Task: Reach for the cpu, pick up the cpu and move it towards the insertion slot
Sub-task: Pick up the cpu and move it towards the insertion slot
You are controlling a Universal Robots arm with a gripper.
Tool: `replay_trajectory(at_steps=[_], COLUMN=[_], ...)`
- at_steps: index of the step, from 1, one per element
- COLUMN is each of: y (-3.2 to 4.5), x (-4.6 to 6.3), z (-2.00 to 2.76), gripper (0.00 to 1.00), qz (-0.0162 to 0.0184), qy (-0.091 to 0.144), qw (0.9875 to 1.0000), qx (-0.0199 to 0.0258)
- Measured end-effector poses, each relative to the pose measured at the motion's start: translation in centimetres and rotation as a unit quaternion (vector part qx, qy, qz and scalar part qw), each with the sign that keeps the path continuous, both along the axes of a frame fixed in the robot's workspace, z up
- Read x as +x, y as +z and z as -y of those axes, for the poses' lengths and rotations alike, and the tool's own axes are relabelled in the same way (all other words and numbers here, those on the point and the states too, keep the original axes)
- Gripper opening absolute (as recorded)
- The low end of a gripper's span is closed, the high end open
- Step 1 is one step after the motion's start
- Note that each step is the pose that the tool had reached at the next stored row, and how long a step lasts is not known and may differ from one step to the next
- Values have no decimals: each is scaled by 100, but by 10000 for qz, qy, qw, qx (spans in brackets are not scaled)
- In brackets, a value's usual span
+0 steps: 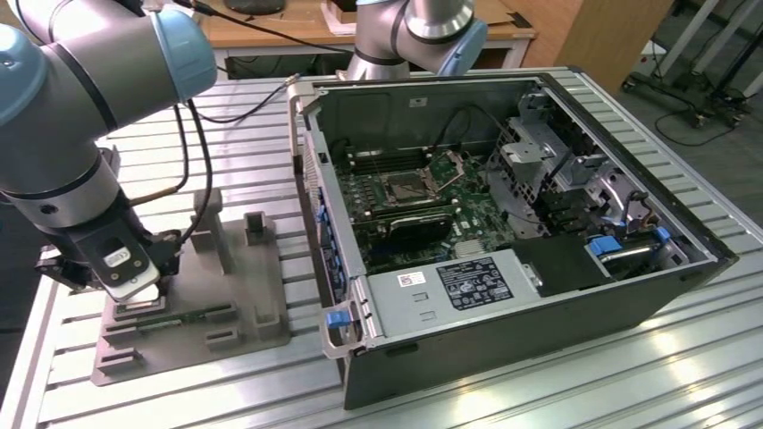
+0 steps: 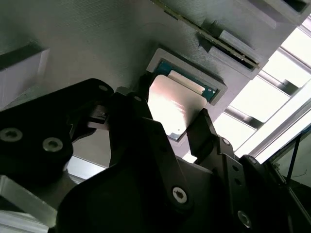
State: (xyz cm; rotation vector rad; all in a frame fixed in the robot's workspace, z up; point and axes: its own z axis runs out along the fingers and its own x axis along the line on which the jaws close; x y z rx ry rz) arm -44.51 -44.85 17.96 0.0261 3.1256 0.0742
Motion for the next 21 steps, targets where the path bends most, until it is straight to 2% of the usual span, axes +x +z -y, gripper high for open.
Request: replay_trajectory(at_steps=[13, 21], y=[5, 67], x=[8, 7], z=[0, 0], gripper=[54, 54], qz=[0, -1], qy=[0, 0], qw=[10000, 10000], qx=[-3, -3])
